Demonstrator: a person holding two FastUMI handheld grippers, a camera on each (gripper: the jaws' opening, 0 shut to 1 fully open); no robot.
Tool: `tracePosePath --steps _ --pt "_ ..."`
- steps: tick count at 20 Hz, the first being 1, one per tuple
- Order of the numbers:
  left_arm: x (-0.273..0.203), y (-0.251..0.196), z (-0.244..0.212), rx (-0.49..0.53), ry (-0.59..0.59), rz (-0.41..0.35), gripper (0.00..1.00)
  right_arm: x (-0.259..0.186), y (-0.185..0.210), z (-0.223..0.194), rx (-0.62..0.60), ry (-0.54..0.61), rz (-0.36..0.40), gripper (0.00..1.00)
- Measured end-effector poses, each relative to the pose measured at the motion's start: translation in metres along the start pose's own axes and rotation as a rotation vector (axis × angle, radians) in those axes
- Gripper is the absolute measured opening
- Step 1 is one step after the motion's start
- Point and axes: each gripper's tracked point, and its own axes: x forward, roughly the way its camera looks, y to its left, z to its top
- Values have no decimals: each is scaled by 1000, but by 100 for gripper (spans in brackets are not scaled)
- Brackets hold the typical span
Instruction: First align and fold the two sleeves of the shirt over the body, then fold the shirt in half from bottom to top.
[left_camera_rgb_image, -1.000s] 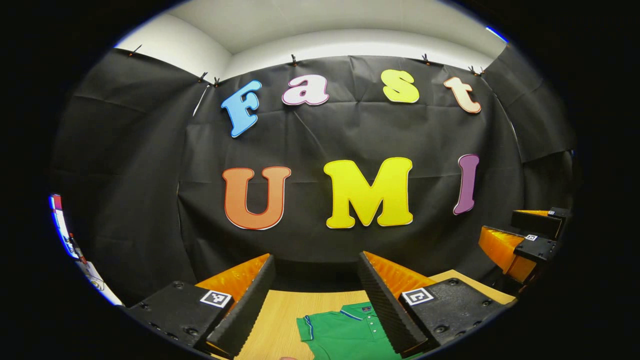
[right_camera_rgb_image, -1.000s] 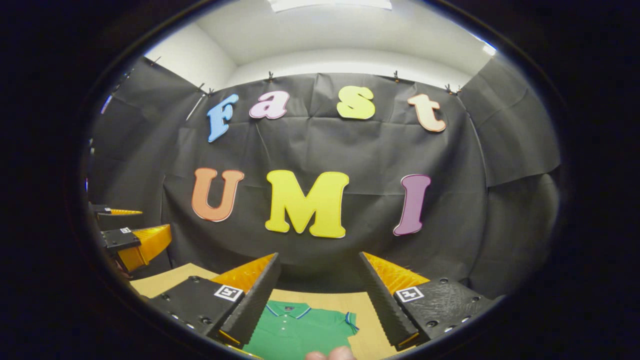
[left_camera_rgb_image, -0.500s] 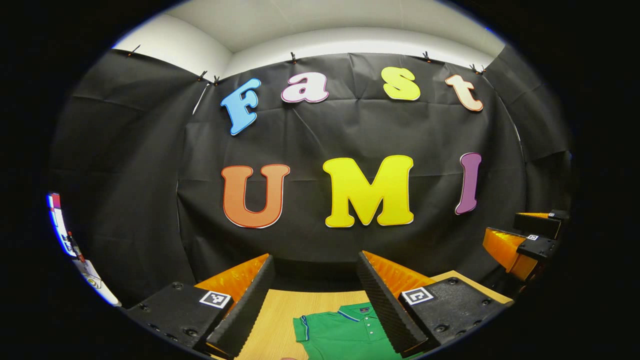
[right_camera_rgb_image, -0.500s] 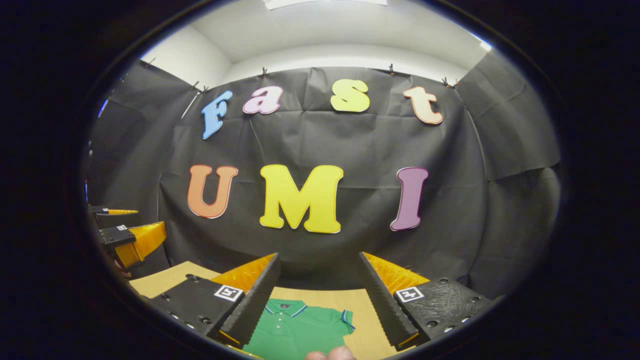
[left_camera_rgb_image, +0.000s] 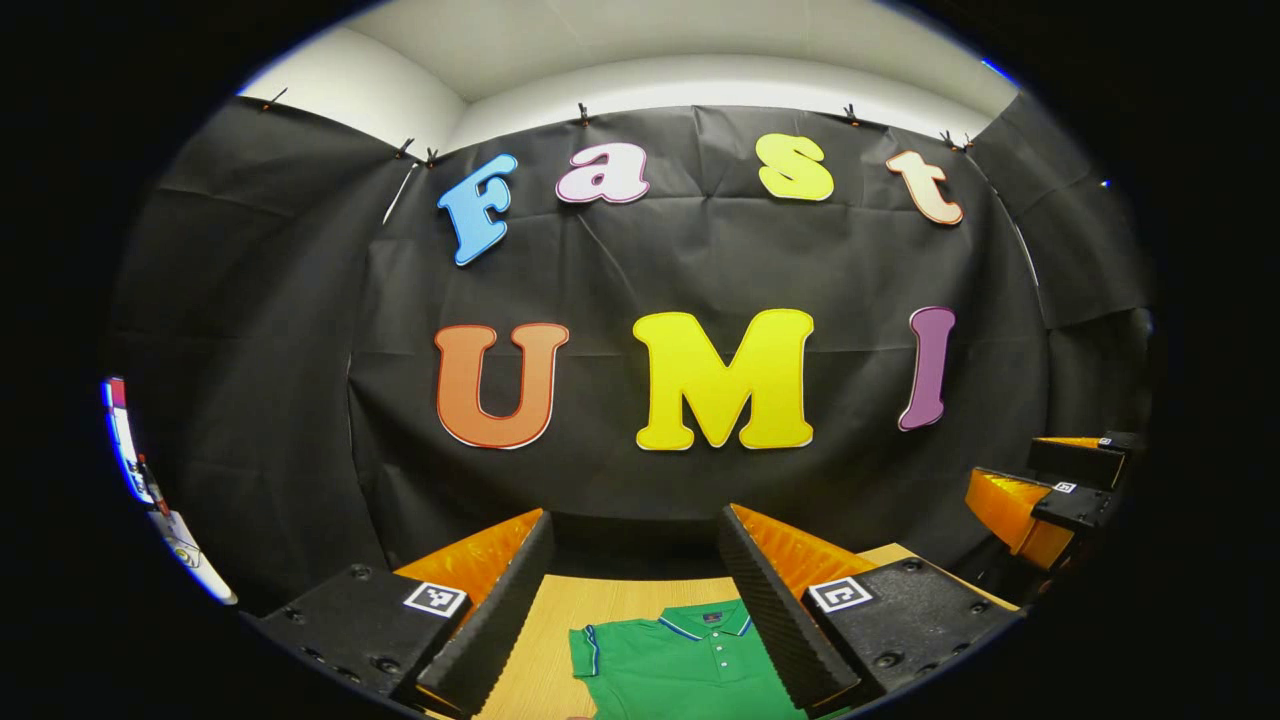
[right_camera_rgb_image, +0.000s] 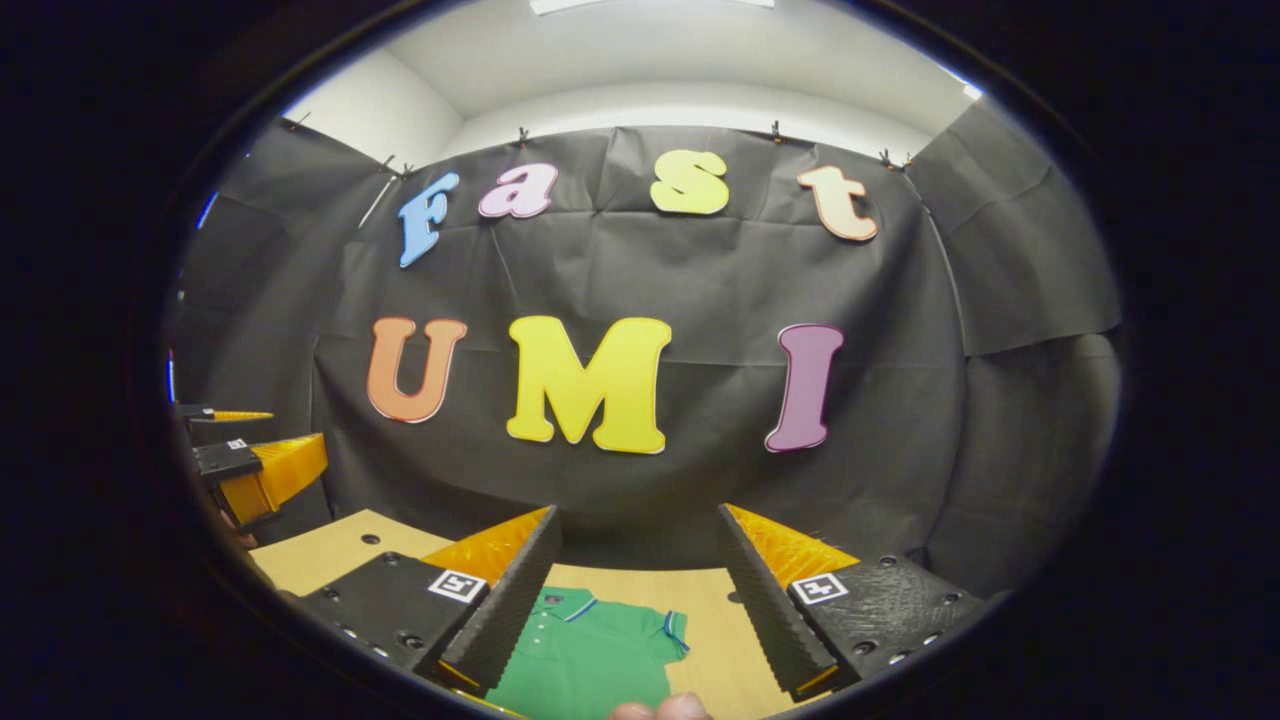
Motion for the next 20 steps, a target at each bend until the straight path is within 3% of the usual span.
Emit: tracePosePath --steps 10,20 --pt "3 -14 -17 7 52 1 100 23 -18 -65 -26 156 50 93" --pt "13 -18 -44 -5 101 37 100 98 -49 -201 -40 420 98 95"
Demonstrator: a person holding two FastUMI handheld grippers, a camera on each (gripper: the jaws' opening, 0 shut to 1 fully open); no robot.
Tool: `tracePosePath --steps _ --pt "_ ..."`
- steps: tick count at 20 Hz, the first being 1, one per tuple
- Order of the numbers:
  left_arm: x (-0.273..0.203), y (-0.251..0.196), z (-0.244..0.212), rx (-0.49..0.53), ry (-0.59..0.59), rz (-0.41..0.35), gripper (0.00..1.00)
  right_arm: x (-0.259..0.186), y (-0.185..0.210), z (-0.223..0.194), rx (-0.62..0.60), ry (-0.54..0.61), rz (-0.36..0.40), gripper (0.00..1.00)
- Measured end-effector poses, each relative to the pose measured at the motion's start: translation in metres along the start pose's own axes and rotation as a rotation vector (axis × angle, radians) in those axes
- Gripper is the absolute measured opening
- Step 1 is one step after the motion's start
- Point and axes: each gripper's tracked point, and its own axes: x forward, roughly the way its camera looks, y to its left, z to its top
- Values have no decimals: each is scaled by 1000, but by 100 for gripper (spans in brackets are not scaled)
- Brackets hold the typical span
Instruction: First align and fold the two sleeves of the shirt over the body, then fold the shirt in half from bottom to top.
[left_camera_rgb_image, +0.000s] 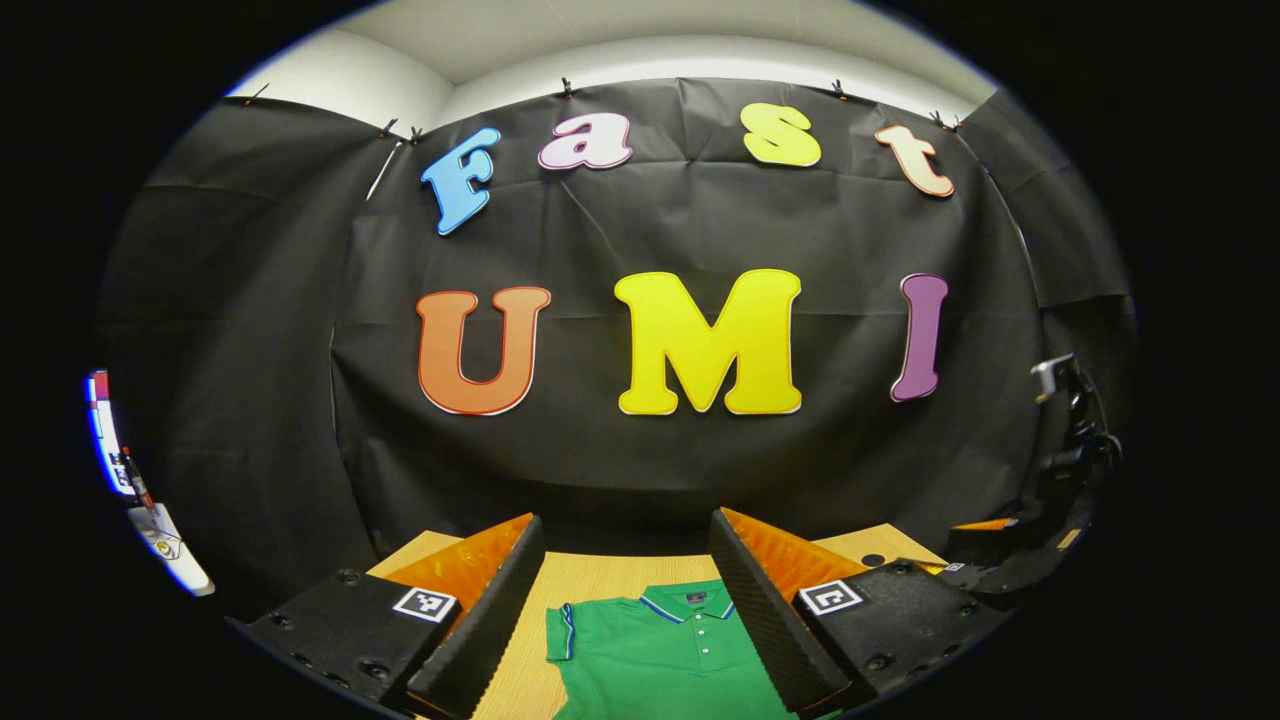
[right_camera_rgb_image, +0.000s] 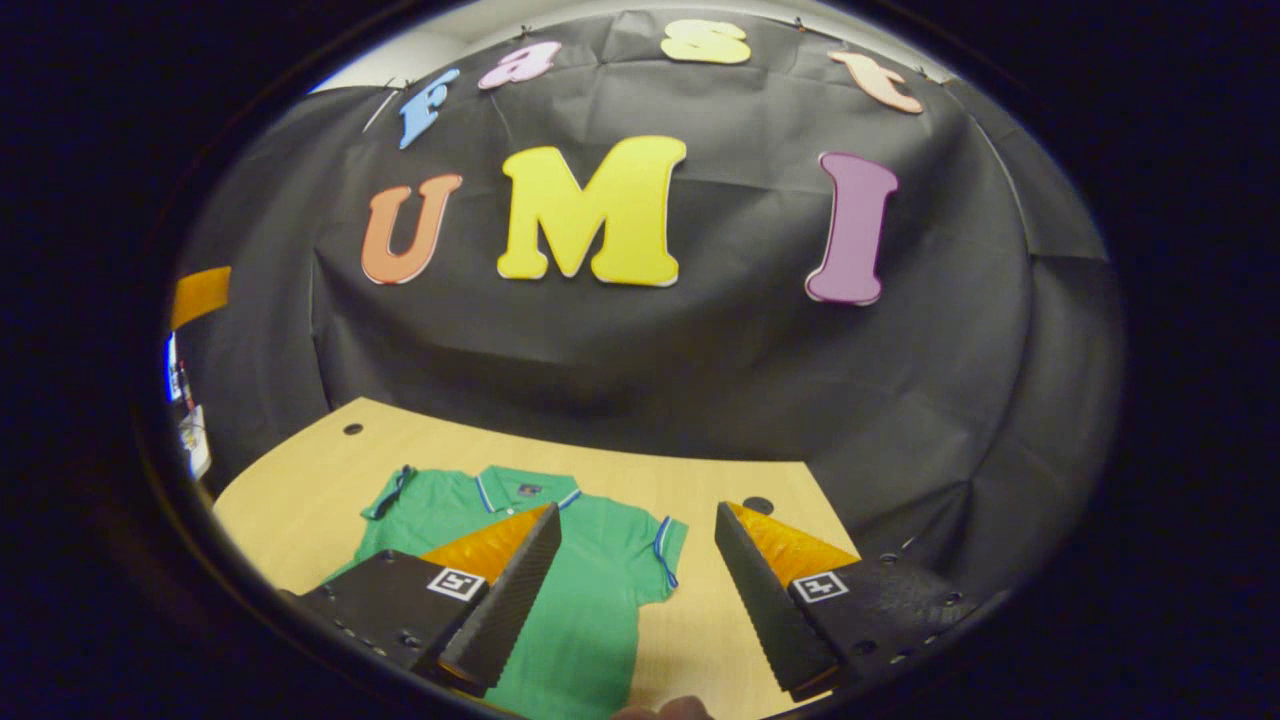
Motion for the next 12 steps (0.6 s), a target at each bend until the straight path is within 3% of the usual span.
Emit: tracePosePath --steps 6,12 --pt "7 0 -3 2 17 26 100 86 -26 -54 47 157 -7 96" --pt "15 -4 -14 -13 51 40 100 155 -44 -110 -1 293 -5 95"
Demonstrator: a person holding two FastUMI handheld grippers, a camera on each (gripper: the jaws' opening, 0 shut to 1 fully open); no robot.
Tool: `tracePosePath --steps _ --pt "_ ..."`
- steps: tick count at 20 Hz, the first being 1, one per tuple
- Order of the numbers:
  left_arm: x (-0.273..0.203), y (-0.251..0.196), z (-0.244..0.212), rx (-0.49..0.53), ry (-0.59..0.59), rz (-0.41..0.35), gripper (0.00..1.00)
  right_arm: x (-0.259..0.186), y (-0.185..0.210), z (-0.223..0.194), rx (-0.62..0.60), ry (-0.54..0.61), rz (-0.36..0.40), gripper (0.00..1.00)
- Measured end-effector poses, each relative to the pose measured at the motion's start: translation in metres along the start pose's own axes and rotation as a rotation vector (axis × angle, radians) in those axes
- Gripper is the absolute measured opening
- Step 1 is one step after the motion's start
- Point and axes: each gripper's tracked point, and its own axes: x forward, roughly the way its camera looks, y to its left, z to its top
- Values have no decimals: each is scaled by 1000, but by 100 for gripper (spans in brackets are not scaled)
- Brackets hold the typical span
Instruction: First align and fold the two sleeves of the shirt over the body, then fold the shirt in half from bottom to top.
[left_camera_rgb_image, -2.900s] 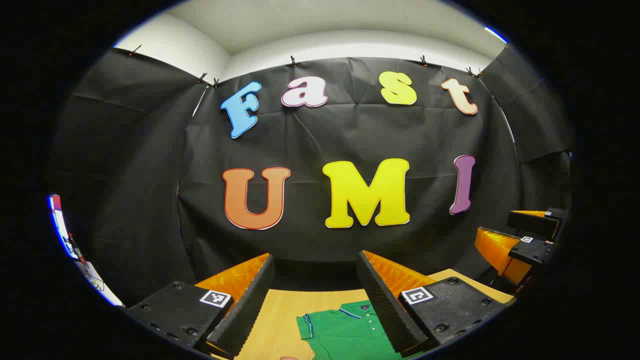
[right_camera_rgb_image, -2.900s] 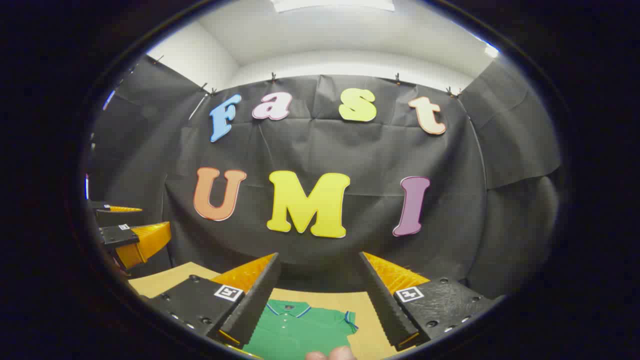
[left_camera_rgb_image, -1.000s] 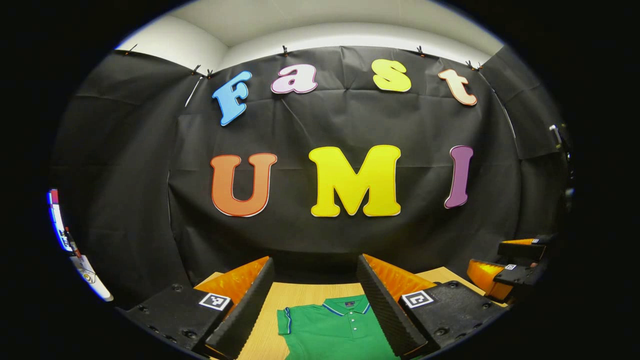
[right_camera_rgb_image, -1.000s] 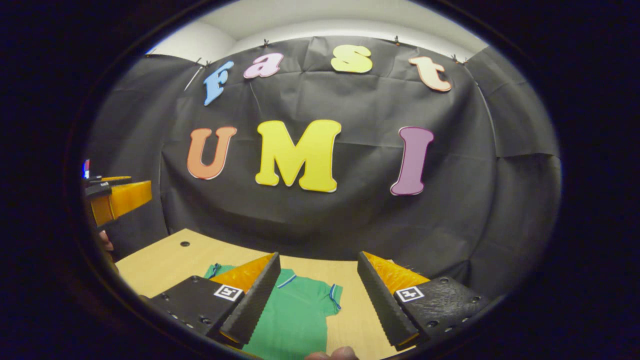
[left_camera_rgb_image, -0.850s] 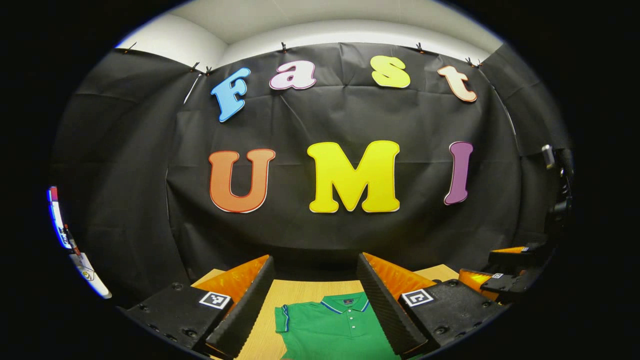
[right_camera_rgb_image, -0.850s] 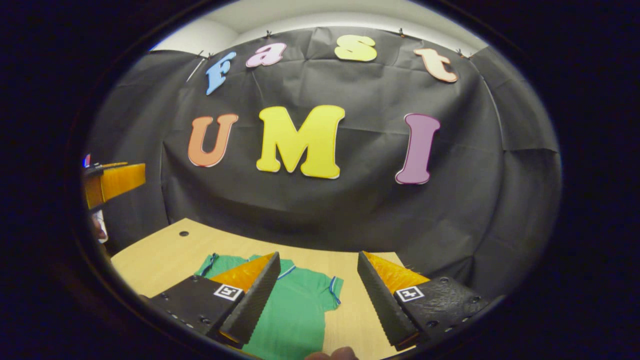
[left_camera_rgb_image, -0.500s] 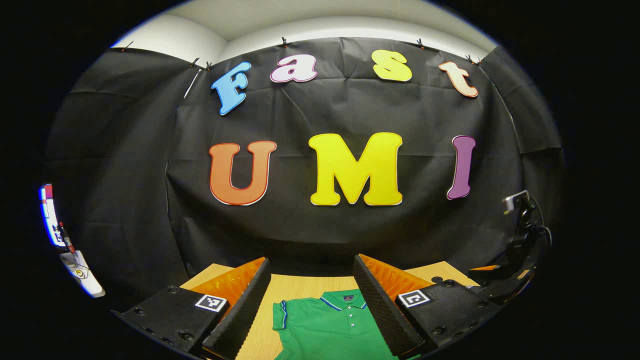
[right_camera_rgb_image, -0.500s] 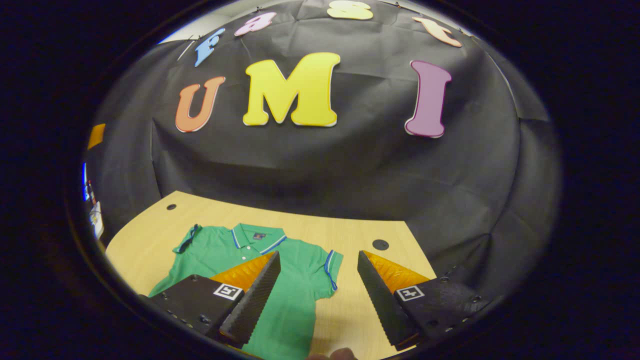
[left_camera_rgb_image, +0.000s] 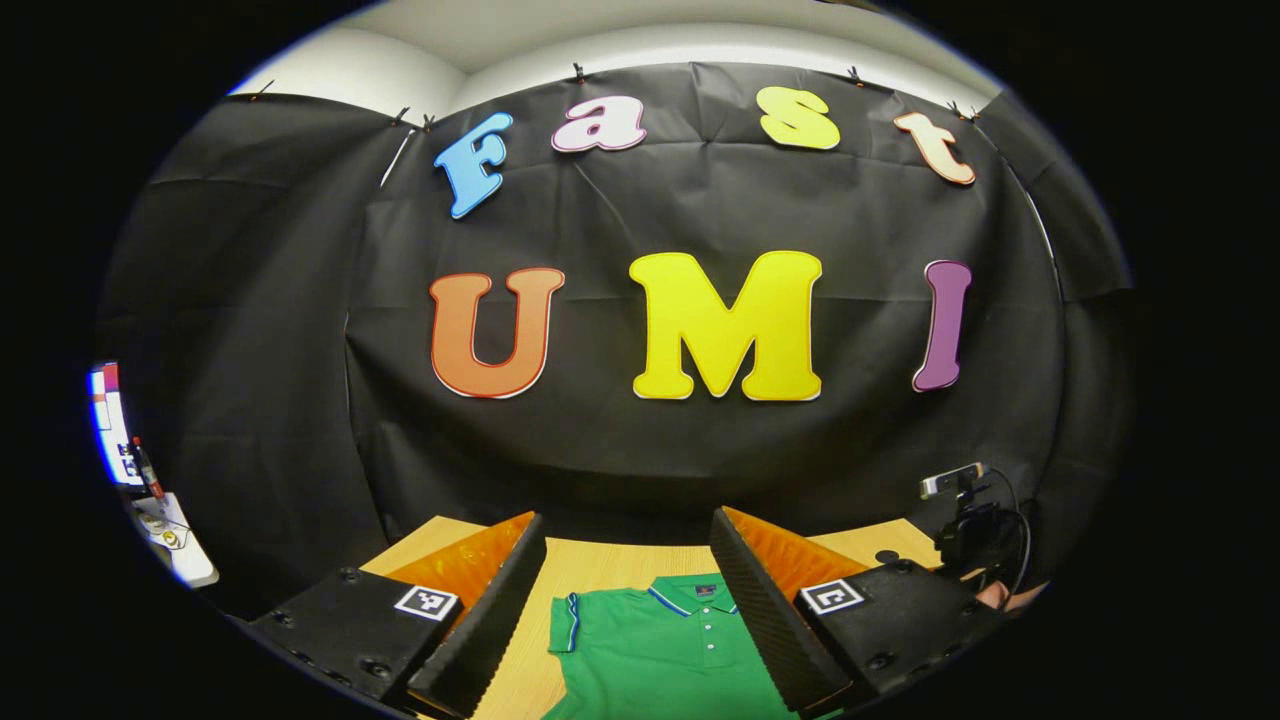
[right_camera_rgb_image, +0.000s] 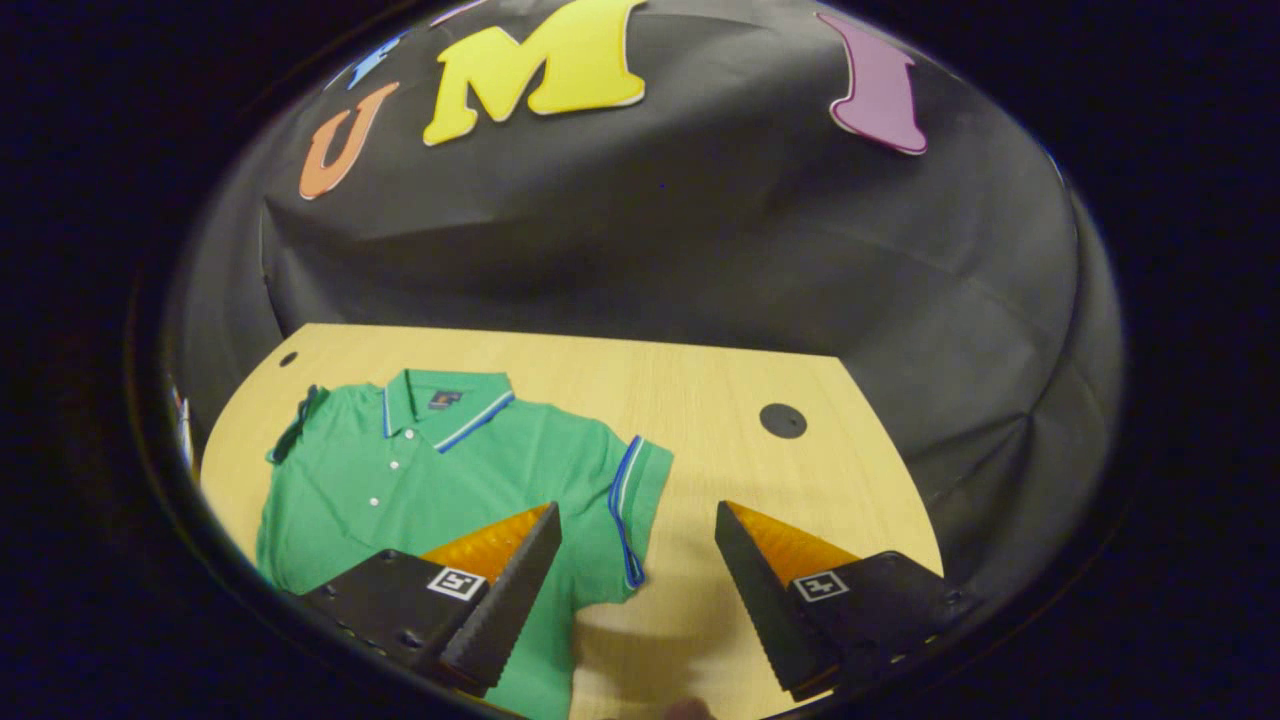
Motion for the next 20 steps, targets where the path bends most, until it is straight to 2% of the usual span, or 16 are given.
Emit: tracePosePath --steps 3,5,6,8,10,11,12,13,17,20 --pt "5 1 -6 -1 26 14 100 24 2 -16 -10 47 13 96" --pt "7 0 -7 11 34 17 100 37 3 -27 -16 83 23 89" --pt "8 0 -8 18 38 19 100 41 2 -33 -14 107 23 71" --pt "10 -4 -10 31 46 10 100 46 7 -44 26 161 43 46" --pt "13 -8 -9 48 49 -1 100 52 9 -43 60 162 54 27" --pt "14 -11 -8 56 47 -7 100 52 6 -45 56 165 31 22" --pt "16 -14 -7 63 44 -15 100 51 6 -42 62 163 36 4" --pt "18 -18 -6 69 41 -23 100 49 6 -42 65 164 45 1" --pt "21 -25 -5 75 36 -44 100 35 6 -20 71 103 49 0" --pt "22 -23 -5 72 35 -44 100 21 24 0 60 68 71 0"
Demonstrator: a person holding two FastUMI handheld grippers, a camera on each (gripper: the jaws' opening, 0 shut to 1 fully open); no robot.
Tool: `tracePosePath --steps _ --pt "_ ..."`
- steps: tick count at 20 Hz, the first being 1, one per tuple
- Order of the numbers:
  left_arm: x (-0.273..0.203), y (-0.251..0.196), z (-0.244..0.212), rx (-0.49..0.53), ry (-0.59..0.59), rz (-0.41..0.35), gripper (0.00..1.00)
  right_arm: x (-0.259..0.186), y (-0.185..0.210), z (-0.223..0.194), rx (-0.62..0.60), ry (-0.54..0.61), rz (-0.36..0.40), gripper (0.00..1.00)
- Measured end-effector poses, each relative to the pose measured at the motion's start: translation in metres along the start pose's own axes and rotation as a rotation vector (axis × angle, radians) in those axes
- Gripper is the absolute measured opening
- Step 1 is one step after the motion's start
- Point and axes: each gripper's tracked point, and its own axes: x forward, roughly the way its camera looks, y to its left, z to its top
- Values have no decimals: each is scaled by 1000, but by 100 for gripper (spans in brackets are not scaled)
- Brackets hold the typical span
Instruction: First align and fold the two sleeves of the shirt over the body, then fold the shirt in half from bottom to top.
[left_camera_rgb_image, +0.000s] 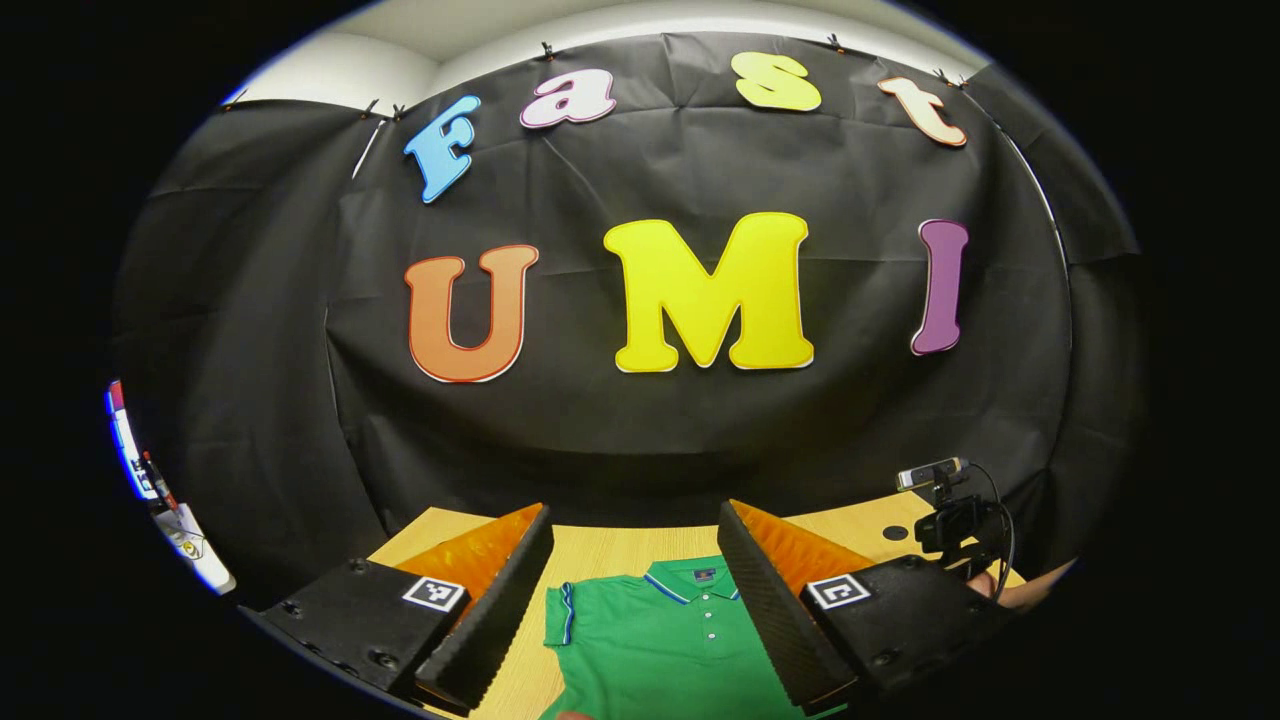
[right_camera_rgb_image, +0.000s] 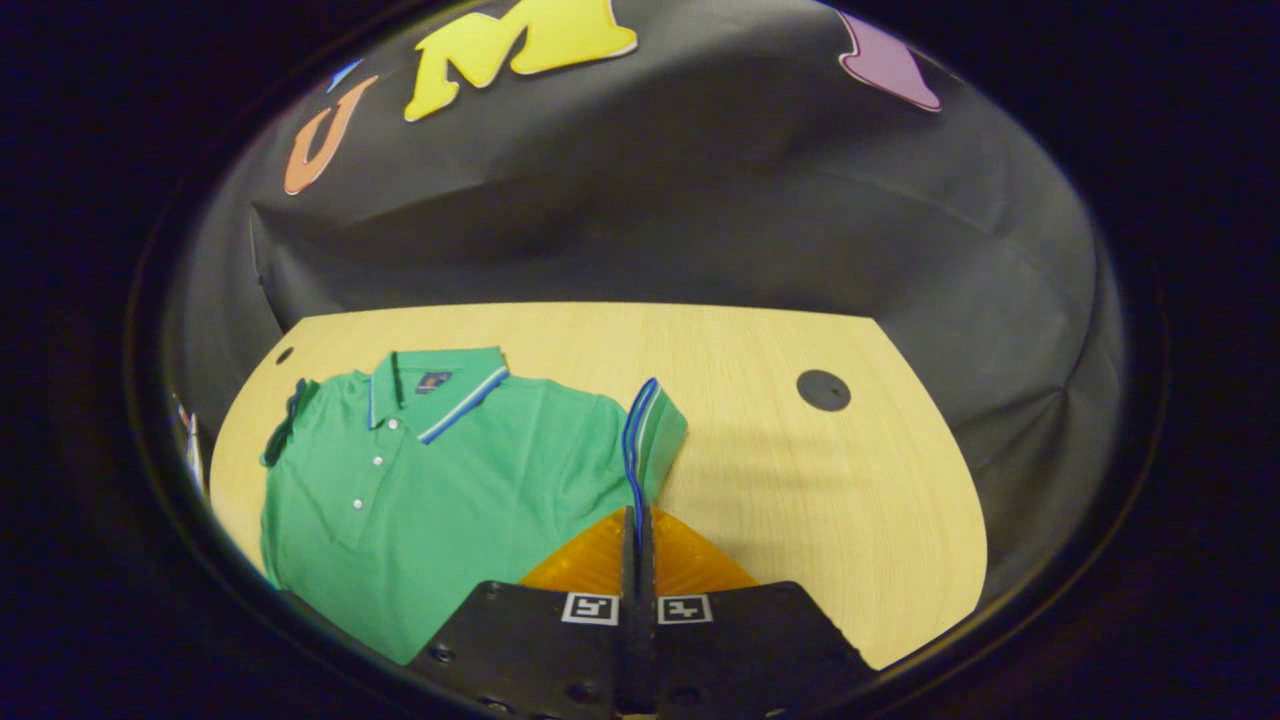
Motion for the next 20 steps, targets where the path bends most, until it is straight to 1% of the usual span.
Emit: tracePosePath --steps 2,5,9,14,15,16,17,19,20 --pt "-3 4 1 -5 -6 5 100 -7 20 7 3 -6 17 0" --pt "-8 15 0 -19 -4 25 100 -15 61 18 20 -13 65 0" --pt "-19 33 2 -18 -9 59 100 -11 106 25 15 -17 97 0" --pt "-31 53 -3 -35 4 94 100 2 144 23 -3 2 102 0" --pt "-33 57 -4 -37 7 100 100 2 150 23 -4 9 109 0" --pt "-33 61 -4 -37 8 107 100 1 159 22 7 11 135 0" --pt "-34 63 -4 -37 9 110 100 -2 167 23 20 8 154 3" --pt "-36 67 -5 -39 8 112 100 -12 177 28 31 -11 184 19" --pt "-37 68 -3 -39 6 110 100 -18 179 34 29 -30 192 39"
